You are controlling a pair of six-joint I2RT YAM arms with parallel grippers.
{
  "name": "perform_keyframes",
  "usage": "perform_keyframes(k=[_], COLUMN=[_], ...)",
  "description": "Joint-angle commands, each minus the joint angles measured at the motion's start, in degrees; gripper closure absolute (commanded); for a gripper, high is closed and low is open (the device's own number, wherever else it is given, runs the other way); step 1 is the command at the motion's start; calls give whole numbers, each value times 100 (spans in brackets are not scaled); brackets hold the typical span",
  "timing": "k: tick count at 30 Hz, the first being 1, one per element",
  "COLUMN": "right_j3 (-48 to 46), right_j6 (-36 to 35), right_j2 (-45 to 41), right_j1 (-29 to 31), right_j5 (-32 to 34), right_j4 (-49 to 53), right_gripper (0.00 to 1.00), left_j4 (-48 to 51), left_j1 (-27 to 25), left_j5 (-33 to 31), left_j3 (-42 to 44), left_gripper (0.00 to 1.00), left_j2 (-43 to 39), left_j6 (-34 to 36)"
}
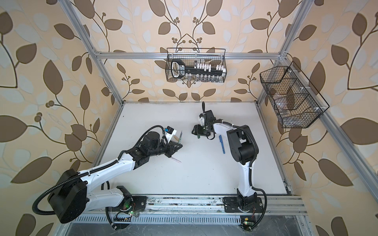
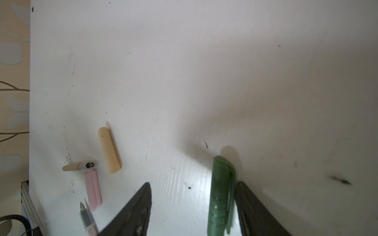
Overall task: Insert the pens into the pen caps
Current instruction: 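Reach the right gripper down to the green cap and grasp it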
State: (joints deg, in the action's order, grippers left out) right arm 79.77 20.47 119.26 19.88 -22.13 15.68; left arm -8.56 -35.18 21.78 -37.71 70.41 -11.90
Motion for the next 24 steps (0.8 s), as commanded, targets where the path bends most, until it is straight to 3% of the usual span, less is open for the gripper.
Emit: perform_keyframes(k=[1, 3, 7, 10, 16, 24], right_j3=[267, 356, 874, 1362, 2192, 2561], right_j6=[-305, -379, -1030, -1307, -1365, -1256], right_j2=[231, 262, 286, 446, 965, 1330], right_j1=[128, 135, 267, 403, 724, 849], right_j5=[-195, 41, 1389, 1951, 2520, 2633], right_j4=[291, 516, 1546, 2259, 3192, 3441], right_gripper=[35, 38, 38, 40, 45, 58], left_j4=[-56, -45, -41, -54, -76, -76], left_j1=[23, 24, 24, 27, 28, 27], left_j5=[-60, -61, -53, -19, 6, -16], left_j3=[-104, -105, -100, -100, -87, -69], left_gripper=[99, 99, 99, 99, 99, 99], left_j2=[22, 16, -10, -12, -14, -45], left_j6=[143, 153, 162, 145, 133, 153])
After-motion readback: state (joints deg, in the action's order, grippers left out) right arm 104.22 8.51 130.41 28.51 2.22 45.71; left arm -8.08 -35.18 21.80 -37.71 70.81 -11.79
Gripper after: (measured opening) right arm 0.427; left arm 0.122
